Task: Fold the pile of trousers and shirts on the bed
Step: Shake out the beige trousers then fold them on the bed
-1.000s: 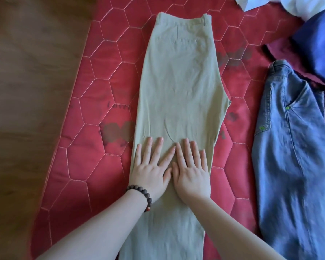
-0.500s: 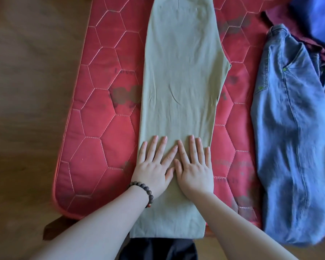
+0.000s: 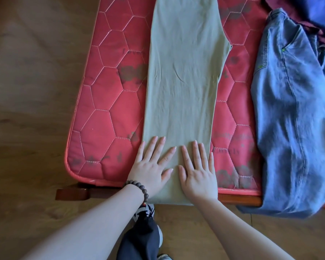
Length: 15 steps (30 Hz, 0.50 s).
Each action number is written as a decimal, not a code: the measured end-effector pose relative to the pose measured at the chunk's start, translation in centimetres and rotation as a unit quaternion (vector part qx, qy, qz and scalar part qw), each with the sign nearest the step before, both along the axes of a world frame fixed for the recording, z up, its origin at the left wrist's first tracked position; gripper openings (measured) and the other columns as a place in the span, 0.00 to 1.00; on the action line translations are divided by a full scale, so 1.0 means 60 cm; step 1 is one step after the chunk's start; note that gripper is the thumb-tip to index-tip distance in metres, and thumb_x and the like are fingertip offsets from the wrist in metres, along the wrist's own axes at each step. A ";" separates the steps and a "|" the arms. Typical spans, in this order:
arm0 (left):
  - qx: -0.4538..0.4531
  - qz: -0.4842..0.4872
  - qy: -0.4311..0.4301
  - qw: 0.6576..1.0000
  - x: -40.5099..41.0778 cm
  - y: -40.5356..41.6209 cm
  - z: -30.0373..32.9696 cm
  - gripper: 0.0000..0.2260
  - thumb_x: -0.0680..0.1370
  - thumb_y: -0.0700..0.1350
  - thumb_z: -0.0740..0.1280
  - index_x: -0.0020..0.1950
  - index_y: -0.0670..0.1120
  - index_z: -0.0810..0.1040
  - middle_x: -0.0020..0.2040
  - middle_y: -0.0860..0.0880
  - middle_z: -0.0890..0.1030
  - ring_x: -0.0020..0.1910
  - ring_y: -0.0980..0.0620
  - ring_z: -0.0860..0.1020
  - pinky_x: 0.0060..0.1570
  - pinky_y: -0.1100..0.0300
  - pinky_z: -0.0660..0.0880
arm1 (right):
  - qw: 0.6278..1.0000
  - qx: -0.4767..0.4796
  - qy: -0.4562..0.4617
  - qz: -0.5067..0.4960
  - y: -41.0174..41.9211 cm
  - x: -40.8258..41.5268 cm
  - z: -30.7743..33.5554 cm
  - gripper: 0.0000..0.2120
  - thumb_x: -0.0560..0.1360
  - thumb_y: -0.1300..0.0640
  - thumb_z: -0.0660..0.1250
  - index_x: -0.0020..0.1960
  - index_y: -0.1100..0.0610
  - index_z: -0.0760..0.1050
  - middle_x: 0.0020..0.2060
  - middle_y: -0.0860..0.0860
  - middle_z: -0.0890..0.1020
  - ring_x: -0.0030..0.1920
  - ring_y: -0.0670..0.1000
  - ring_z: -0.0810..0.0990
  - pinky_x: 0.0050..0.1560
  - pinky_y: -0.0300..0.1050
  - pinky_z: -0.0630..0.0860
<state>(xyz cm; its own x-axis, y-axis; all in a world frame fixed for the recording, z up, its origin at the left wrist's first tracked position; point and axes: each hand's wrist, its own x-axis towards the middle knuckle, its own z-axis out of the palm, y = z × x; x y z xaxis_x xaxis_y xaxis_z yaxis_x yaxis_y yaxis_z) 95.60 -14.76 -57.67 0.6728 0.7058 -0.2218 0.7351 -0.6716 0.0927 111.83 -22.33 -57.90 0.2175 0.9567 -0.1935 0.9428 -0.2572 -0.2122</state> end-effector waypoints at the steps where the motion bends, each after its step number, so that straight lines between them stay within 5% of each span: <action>1: -0.003 0.001 -0.001 1.000 -0.006 -0.010 0.002 0.29 0.80 0.60 0.49 0.79 0.54 0.51 0.79 0.43 0.51 0.78 0.42 0.49 0.74 0.38 0.52 | 1.000 0.003 0.003 0.006 -0.011 -0.001 0.000 0.28 0.80 0.44 0.49 0.78 0.48 0.52 0.78 0.53 0.54 0.78 0.54 0.49 0.75 0.58 0.47; 5: -0.018 -0.039 -0.004 0.999 -0.049 -0.035 0.013 0.28 0.80 0.59 0.48 0.79 0.52 0.53 0.79 0.46 0.52 0.78 0.45 0.50 0.75 0.42 0.51 | 0.997 0.000 0.003 0.072 -0.059 0.020 0.003 0.27 0.80 0.43 0.50 0.78 0.48 0.53 0.77 0.52 0.55 0.78 0.54 0.52 0.75 0.57 0.49; 8: -0.032 -0.101 -0.019 0.994 -0.100 -0.020 0.016 0.25 0.82 0.48 0.51 0.78 0.53 0.49 0.79 0.51 0.51 0.78 0.51 0.46 0.76 0.49 0.43 | 0.991 -0.013 -0.004 0.135 -0.092 0.074 0.010 0.25 0.81 0.47 0.48 0.77 0.47 0.53 0.77 0.51 0.56 0.77 0.54 0.54 0.75 0.57 0.50; 11: 0.010 -0.131 -0.022 0.991 -0.123 0.009 0.029 0.35 0.73 0.30 0.60 0.77 0.51 0.56 0.78 0.51 0.58 0.77 0.51 0.52 0.76 0.47 0.50 | 0.994 -0.016 -0.005 0.107 -0.102 0.123 0.025 0.26 0.80 0.53 0.49 0.77 0.46 0.52 0.77 0.51 0.55 0.77 0.55 0.55 0.75 0.59 0.53; 15: 0.072 -0.181 -0.027 0.980 -0.121 0.024 0.035 0.36 0.68 0.26 0.65 0.74 0.47 0.67 0.74 0.46 0.67 0.75 0.46 0.62 0.73 0.45 0.58 | 0.990 0.006 0.002 0.141 -0.079 0.124 0.034 0.32 0.77 0.59 0.63 0.77 0.45 0.55 0.78 0.51 0.54 0.77 0.55 0.52 0.75 0.62 0.53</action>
<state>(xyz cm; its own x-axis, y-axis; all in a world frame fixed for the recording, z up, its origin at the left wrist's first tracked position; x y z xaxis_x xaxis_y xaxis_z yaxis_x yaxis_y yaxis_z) 88.34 -13.32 -55.59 0.8932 0.4395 -0.0952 0.4423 -0.8968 0.0102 119.25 -27.07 -55.87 -0.0588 0.9816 -0.1817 0.9757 0.0180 -0.2183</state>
